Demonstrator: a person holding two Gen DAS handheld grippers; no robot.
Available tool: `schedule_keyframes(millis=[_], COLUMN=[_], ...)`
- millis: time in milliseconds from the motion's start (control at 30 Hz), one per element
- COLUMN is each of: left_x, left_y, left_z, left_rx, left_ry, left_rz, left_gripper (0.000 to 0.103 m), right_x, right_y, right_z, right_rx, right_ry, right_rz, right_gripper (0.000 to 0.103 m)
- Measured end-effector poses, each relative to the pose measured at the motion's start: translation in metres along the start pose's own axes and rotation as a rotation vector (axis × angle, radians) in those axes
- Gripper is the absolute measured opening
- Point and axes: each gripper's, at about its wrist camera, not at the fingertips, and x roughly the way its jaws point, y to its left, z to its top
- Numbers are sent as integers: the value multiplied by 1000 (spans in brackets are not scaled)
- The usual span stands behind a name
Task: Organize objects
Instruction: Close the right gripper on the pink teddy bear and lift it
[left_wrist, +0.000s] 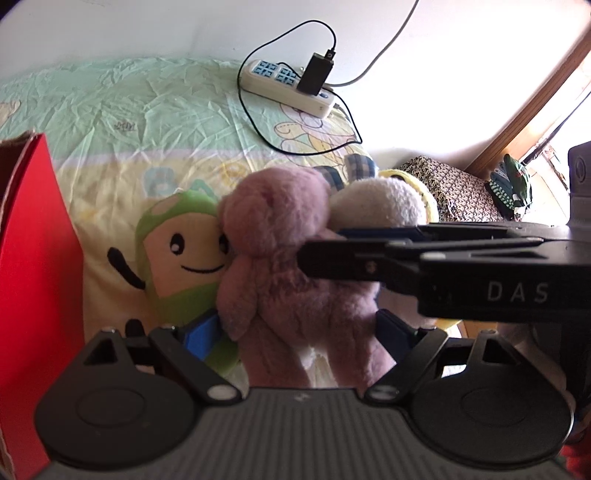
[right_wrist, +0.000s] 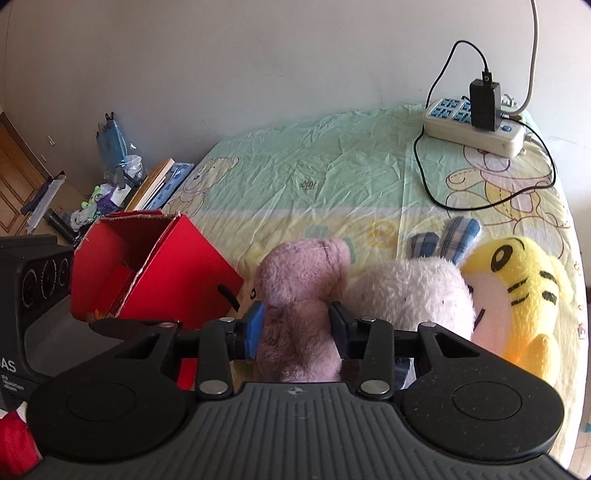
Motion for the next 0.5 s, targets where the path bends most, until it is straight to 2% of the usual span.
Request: schedule_keyframes(millis=[133,233,267,333,500], left_x=[6,11,12,12,5], left_y=[-9,-17,-19,-19,-21], left_z=[-4,-7,-7,-8,-10], left_rx=[39,80,86,86,84], left_ry=[-9,-13,-15,-18,-35], left_rz=[36,77,86,95,98], left_gripper=[88,88,88,88,82], right_x=[5,8,10,11,-1], right_y=[4,8,9,9,3], right_z=[-9,-10,-11,-12,-16], right_rx=[-44,-58,-67,-81,-20], right_ry=[19,21,19,15,-24], right_rz=[-28,-32,-44,-66,-37], right_gripper=[45,56,55,46,34])
